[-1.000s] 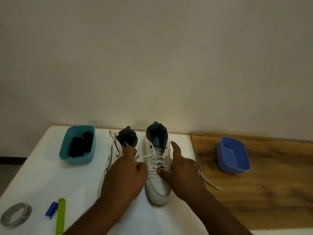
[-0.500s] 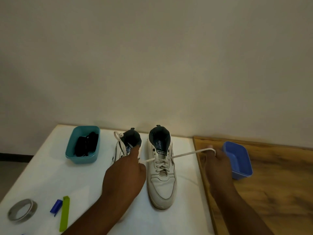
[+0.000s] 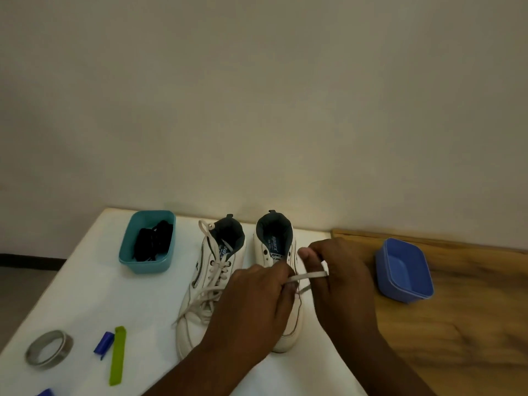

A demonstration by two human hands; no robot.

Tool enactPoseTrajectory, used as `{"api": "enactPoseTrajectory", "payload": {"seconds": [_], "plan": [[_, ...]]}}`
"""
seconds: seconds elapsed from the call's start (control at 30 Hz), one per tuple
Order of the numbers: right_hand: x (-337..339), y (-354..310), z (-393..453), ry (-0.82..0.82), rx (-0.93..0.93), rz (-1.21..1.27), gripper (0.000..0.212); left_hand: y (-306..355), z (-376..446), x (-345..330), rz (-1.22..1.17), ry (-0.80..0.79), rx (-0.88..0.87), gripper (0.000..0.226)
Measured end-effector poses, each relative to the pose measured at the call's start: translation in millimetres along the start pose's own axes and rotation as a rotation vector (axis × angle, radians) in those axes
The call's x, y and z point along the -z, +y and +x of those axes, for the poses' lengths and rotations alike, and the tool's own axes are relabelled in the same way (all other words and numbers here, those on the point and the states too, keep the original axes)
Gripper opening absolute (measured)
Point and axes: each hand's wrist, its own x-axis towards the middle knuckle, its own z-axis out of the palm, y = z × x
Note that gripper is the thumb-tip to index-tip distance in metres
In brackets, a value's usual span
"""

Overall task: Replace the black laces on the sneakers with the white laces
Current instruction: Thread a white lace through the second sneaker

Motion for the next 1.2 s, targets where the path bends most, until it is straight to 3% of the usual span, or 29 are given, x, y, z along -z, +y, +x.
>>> {"api": "enactPoseTrajectory", "payload": {"seconds": [0.07, 0.13, 0.2, 0.3, 0.4, 0.47, 0.5, 0.6, 0.7, 0.8, 0.87, 0.9, 0.97, 1.0, 1.1, 1.2], "plan": [[6, 12, 4, 0.041, -0.230, 0.052, 0.040, -11, -6, 6, 0.048, -0.138, 0.026, 0.025], [14, 28, 11, 0.158, -0.526, 0.341, 0.036, -21, -8, 9, 0.136, -0.282, 0.033, 0.027], [20, 31, 16, 0.278, -0.655, 0.564, 0.025, -23, -10, 11, 0.164, -0.426, 0.035, 0.031], [11, 10, 15, 0.286, -0.484, 0.504, 0.007, -12, -13, 10, 0.149, -0.457, -0.052, 0.040], [-4, -21, 0, 0.129, -0.140, 0.550, 0.031, 6, -3, 18, -0.336, -0.312, 0.238, 0.038], [-9, -29, -13, -0.035, 0.074, 0.473, 0.045, 6, 5, 19, -0.724, -0.359, 0.451, 0.043], [-10, -30, -17, -0.092, 0.161, 0.356, 0.048, 3, 7, 17, -0.838, -0.399, 0.476, 0.039], [-10, -25, -22, -0.181, 0.176, 0.197, 0.053, -3, 6, 13, -0.994, -0.475, 0.532, 0.030], [-8, -16, -16, -0.289, 0.100, 0.195, 0.061, -8, 6, 4, -0.990, -0.385, 0.588, 0.029], [-7, 9, -13, -0.490, 0.067, 0.051, 0.073, -14, 8, 6, -0.941, -0.136, 0.633, 0.023], [-7, 24, -14, -0.506, -0.005, -0.122, 0.064, -21, 8, 5, -0.866, -0.018, 0.616, 0.020], [-7, 27, -14, -0.424, -0.065, -0.104, 0.052, -21, 9, 5, -0.847, 0.016, 0.614, 0.020], [-7, 16, -10, -0.218, -0.188, 0.126, 0.035, -18, 9, 4, -0.849, 0.069, 0.601, 0.022], [-9, 6, -7, -0.199, -0.208, 0.246, 0.030, -16, 9, 3, -0.850, 0.086, 0.586, 0.023], [-23, -23, -8, -0.342, -0.174, 0.427, 0.031, -10, 11, -1, -0.916, 0.124, 0.625, 0.024], [-38, -27, -16, -0.331, -0.341, 0.542, 0.025, -9, 12, -7, -0.972, 0.116, 0.692, 0.027]]}}
